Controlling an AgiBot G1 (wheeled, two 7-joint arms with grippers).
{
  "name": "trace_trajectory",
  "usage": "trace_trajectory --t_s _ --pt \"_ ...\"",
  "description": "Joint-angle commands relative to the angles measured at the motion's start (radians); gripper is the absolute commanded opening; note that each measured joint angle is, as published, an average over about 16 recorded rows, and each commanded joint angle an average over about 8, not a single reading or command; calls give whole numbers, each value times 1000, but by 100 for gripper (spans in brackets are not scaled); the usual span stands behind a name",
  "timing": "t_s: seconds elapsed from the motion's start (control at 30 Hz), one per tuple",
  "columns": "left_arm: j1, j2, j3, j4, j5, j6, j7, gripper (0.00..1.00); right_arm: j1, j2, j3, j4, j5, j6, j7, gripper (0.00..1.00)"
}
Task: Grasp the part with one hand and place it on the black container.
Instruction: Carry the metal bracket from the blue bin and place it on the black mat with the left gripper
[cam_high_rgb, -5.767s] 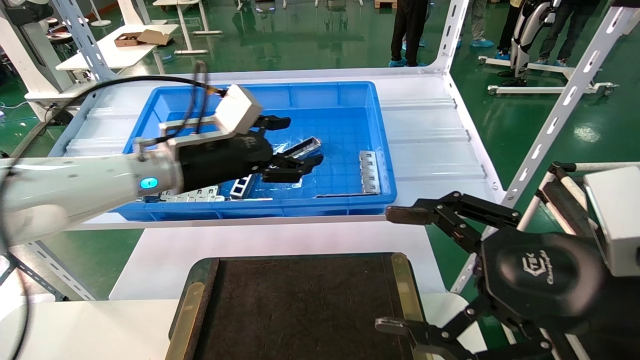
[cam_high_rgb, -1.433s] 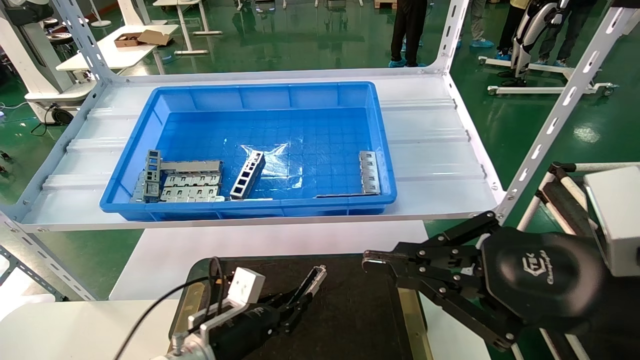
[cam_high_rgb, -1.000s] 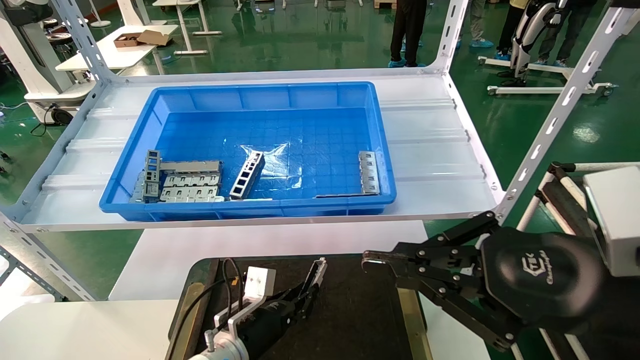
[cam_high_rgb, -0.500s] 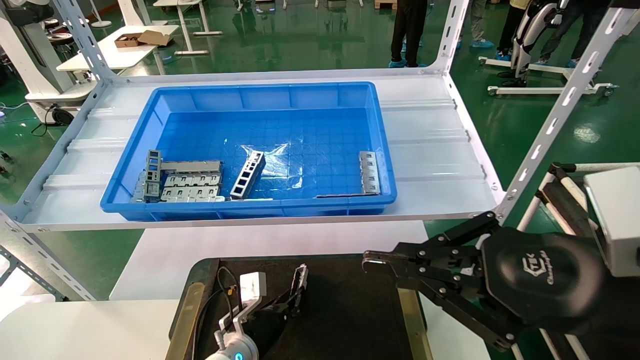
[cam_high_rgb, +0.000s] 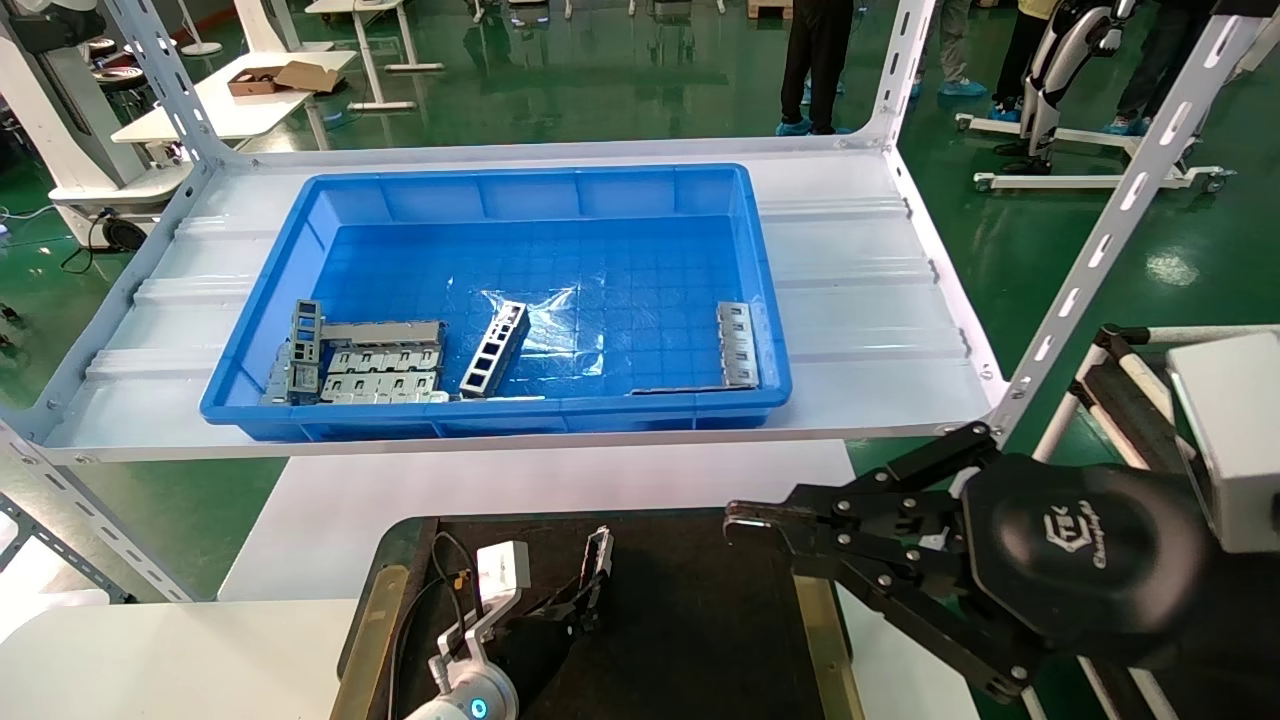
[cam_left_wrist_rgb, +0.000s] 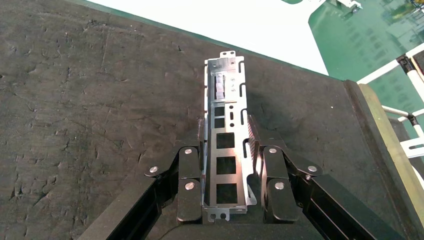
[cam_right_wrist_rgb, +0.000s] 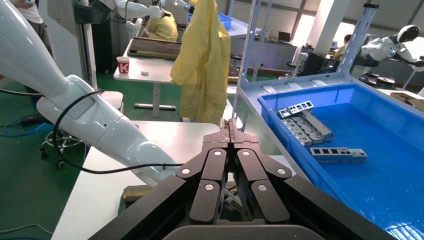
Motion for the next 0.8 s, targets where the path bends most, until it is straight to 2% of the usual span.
trace_trajectory --t_s 0.03,0.57,0.6,0.63,0.8 --pt "-1 -2 12 -4 -7 -5 -7 0 0 0 0 0 0 0 0 0" --pt "-9 -21 85 -54 -67 -52 -23 1 0 0 0 0 0 0 0 0" --pt "-8 -22 89 -57 -72 -55 -22 3 0 0 0 0 0 0 0 5" --pt "-8 -24 94 -60 -76 -58 -21 9 0 0 0 0 0 0 0 14" --pt "-7 -30 117 -71 -101 -74 -15 69 0 0 0 0 0 0 0 77"
